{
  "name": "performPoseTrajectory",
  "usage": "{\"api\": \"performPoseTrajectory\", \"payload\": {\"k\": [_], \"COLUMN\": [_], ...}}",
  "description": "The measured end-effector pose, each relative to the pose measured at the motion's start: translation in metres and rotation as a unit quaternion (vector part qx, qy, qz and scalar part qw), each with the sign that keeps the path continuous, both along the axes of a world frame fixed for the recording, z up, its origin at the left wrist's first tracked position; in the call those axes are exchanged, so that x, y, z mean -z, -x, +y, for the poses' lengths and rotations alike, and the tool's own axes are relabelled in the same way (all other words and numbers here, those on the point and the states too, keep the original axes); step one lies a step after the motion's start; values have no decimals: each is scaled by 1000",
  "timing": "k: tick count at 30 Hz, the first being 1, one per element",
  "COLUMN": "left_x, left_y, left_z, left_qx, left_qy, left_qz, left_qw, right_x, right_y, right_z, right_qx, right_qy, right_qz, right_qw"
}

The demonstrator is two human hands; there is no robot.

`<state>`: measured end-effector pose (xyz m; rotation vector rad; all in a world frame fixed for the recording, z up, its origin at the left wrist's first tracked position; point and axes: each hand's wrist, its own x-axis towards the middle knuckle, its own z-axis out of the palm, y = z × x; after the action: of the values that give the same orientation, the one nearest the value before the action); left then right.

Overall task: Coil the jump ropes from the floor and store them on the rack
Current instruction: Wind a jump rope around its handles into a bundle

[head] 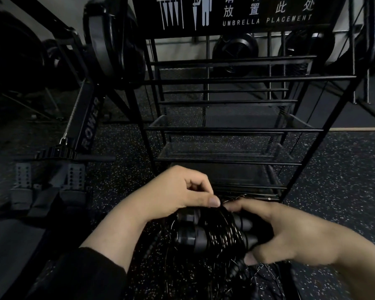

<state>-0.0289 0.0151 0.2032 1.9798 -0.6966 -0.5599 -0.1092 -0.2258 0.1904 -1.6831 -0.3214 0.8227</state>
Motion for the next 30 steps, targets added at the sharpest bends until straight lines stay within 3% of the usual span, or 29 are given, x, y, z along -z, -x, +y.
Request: {"api": "performPoseTrajectory", "payload": {"k": [3,7,11,16,20,24,30], "left_x": [1,2,6,5,8,13,16], "left_y": [-3,6,12,19,27,33,39], "left_z": [0,-10,-27,-38,-46,-45,-45], "left_qx": [-33,-146,-218,-246,-260,-230,-164], "left_qy": [49,152,193,290,310,154,65], "left_qz": [58,125,208,273,221,38,-72], "left_qw": [997,970,934,884,888,960,982], "right_x": [0,1,2,5,3,-3,-8], "right_y": [1,-1,-4,-8,-11,-8,-9], "right_z": [-1,0,9,16,19,24,27], "right_qx": [15,131,214,305,342,326,310], "right_qy": [-88,-177,-280,-290,-303,-286,-285], "right_qz": [-14,-45,3,22,51,44,35], "right_qw": [996,974,936,907,888,900,906]}}
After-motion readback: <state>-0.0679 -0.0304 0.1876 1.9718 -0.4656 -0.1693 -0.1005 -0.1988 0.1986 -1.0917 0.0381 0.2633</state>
